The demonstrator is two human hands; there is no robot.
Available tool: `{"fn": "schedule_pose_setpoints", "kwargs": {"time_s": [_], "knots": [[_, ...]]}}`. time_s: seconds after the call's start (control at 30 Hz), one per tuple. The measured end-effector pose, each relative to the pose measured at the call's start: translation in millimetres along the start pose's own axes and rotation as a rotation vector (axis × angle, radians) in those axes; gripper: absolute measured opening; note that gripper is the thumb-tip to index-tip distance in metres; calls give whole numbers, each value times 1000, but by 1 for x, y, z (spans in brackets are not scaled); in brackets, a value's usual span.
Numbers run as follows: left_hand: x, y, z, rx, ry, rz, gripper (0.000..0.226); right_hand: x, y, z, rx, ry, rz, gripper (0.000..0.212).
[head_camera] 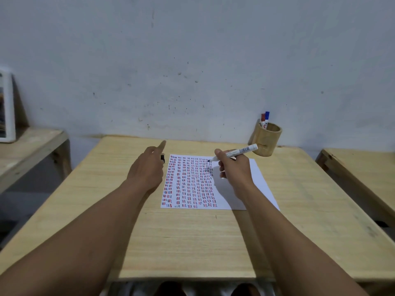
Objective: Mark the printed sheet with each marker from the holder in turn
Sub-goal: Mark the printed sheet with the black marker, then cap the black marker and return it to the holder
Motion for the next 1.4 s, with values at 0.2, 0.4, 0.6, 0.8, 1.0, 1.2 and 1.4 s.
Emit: {"fn": "schedule_pose_setpoints", "kwargs": {"time_s": [0.2,0.4,0.6,0.8,1.0,1.2,1.4], "knots": [[1,-6,-12,25,43,-98,31,8,0,4,191,-32,-273,14],[-16,23,4,-59,152,329,16,9,-2,11,190,-44,-386,11],[-25,64,17,-67,75,711,7,7,-21,24,193,-20,-512,15],[-30,89,29,-50,-15,926,11,-6,-45,36,122,-19,-504,13],[-41,111,38,-16,-51,973,14,-10,-57,44,82,-79,-466,13],[-47,120,41,0,-32,922,14,-14,-60,49,70,-121,-465,13],[-55,131,44,24,-48,954,15,-18,-66,49,58,-129,-423,13]]}}
Point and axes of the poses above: each hand's wrist, its own z-axis away from the middle knuckle, its own x-axis out of the palm, y = z × x, the point moved 3 cm from there along -z, towards the middle knuckle, and after that the axes turned 6 degrees about -y, right-handed, at the moved point
